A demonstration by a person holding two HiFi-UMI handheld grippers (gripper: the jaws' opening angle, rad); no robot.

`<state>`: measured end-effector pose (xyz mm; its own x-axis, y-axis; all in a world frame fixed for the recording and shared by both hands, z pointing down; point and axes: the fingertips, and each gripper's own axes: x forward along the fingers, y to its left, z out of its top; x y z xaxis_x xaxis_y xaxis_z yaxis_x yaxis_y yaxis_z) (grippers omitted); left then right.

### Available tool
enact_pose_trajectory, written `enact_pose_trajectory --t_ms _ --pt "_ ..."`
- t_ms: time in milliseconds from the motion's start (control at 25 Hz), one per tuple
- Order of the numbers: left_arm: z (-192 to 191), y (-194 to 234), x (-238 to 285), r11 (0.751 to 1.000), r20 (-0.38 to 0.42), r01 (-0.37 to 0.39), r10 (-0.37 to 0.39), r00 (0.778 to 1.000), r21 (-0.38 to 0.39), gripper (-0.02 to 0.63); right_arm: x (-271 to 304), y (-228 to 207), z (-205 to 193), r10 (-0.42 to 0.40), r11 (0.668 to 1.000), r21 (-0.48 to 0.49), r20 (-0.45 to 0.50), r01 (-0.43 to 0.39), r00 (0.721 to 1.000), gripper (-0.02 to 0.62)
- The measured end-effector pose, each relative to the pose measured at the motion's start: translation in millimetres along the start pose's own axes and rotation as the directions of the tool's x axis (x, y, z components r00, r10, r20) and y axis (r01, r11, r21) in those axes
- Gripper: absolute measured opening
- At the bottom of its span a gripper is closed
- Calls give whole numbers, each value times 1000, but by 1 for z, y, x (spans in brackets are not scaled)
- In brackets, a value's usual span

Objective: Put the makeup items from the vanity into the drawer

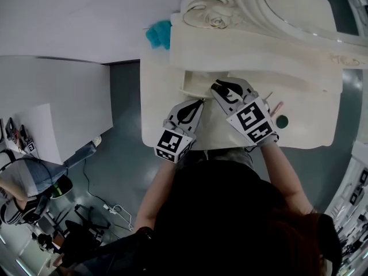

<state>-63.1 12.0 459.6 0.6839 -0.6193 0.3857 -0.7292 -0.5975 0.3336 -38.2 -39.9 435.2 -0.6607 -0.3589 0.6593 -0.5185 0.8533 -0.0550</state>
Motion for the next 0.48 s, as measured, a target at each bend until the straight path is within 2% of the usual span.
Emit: enact_pose_trajectory --t_ms 200,480 --pt "3 5 -1 999 13 35 -35 999 0 17 14 1 -2 9 1000 9 -50 -8 999 94" --pt "6 15 -8 999 6 33 -33 999 -6 17 19 1 -10 -4 1000 14 -87 5 996 95"
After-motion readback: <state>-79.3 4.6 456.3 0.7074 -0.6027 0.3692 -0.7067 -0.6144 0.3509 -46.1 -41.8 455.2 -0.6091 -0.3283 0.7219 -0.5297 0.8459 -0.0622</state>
